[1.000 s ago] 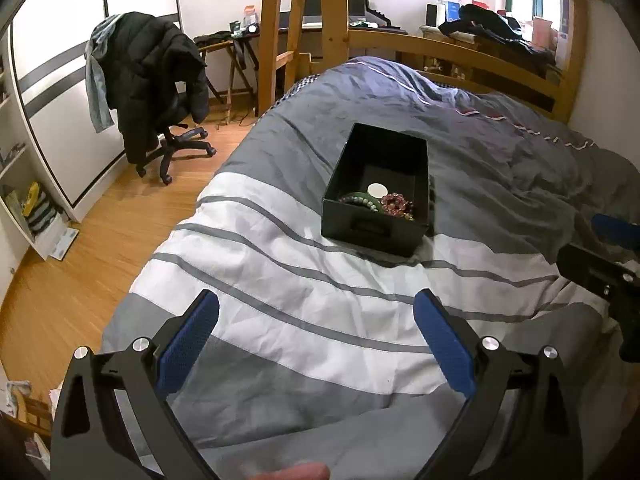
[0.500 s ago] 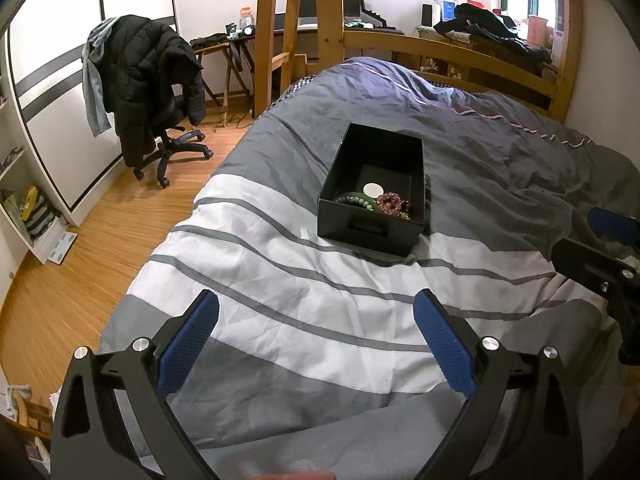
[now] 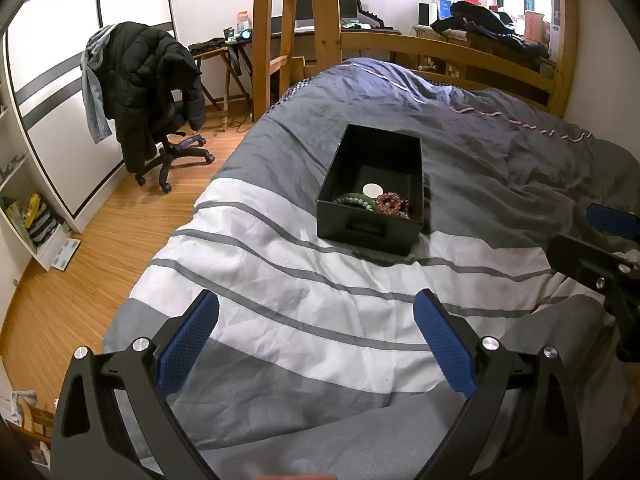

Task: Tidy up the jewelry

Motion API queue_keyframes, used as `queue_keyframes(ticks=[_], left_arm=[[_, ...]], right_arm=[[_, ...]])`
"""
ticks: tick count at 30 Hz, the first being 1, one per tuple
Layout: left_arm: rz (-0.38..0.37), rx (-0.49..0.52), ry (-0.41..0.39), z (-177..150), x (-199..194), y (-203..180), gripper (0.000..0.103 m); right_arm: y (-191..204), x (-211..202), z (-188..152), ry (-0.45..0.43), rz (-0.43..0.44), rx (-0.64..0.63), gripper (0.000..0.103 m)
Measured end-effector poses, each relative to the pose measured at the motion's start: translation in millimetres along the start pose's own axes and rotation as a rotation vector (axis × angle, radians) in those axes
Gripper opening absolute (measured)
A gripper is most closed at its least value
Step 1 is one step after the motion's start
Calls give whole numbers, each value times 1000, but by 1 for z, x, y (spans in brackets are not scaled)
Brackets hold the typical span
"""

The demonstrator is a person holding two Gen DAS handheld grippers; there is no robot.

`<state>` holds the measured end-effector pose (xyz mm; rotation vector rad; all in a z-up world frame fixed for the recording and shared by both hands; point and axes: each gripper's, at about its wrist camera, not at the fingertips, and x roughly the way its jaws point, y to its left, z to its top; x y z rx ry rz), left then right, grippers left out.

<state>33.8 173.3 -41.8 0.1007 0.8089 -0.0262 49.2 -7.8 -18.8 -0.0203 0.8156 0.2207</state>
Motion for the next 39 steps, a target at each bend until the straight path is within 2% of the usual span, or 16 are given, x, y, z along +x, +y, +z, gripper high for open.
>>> queue_keyframes(ticks=[39], left_arm=[[15,17,-10,-3,-2,0,96]], right_arm=[[1,1,-1,-8,-3,20,100]])
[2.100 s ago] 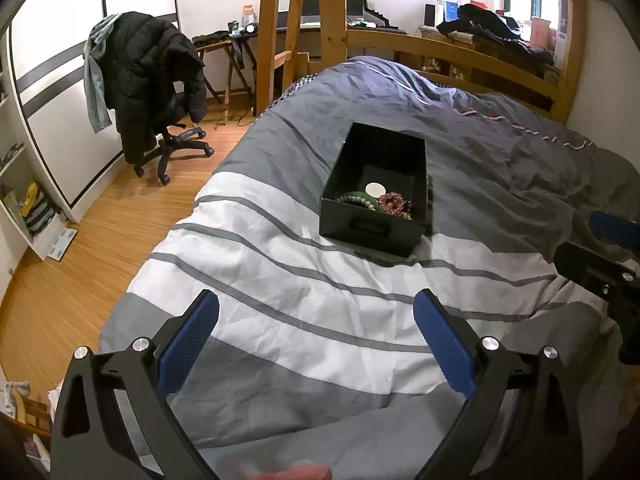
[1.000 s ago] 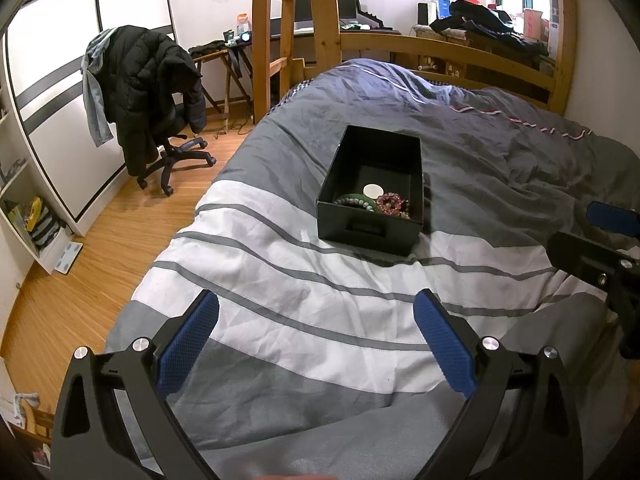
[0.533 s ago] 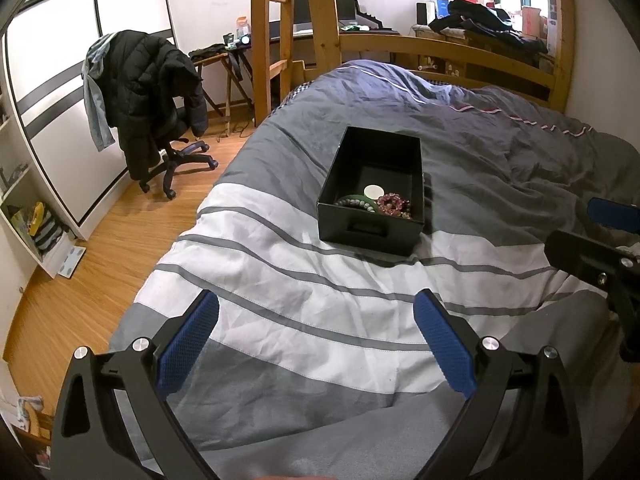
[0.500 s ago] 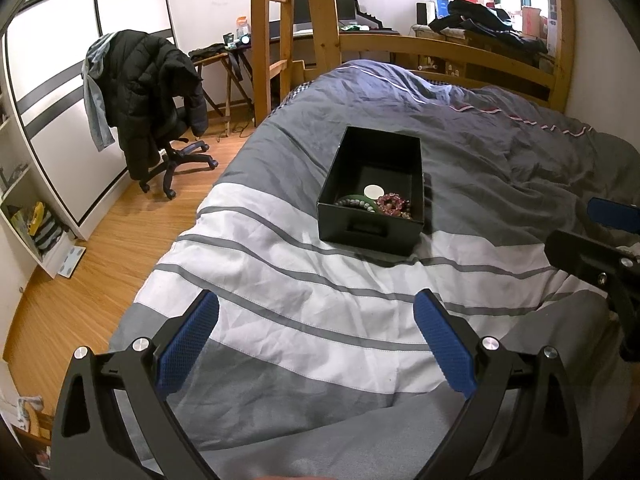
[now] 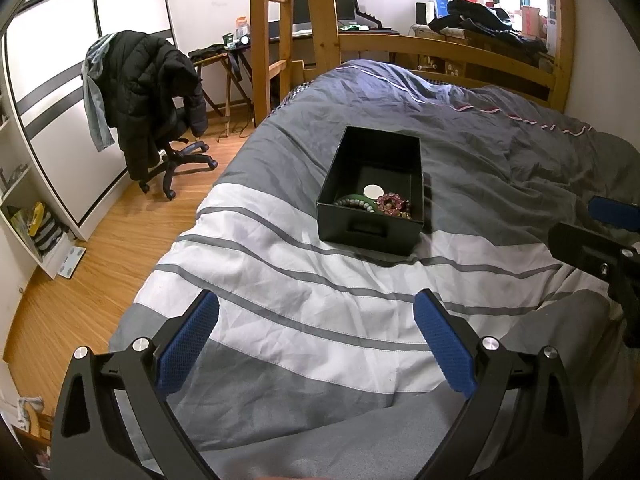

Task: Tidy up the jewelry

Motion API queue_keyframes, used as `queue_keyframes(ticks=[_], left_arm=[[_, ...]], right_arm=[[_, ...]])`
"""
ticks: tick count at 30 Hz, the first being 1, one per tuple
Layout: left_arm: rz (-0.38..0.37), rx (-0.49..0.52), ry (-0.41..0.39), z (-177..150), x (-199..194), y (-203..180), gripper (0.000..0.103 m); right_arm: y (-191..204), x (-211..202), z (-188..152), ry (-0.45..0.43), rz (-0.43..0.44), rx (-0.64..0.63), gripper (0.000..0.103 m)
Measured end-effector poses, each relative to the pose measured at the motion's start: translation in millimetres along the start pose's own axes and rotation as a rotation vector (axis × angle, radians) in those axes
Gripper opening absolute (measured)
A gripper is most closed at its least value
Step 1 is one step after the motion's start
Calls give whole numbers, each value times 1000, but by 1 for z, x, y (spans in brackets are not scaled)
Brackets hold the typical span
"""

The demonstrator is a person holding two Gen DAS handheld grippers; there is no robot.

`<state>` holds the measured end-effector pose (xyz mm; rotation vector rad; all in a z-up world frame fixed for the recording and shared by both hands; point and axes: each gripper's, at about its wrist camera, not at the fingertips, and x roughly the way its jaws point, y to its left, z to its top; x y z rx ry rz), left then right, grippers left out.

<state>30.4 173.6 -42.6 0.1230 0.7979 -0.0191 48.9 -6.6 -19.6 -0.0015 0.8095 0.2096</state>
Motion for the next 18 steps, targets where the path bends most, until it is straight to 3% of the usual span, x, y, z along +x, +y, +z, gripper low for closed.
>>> queue_keyframes(ticks=[18], left_arm=[[7,14,0,2,1,0,96]], right_arm=[[-1,0,0,2,0,2,99]])
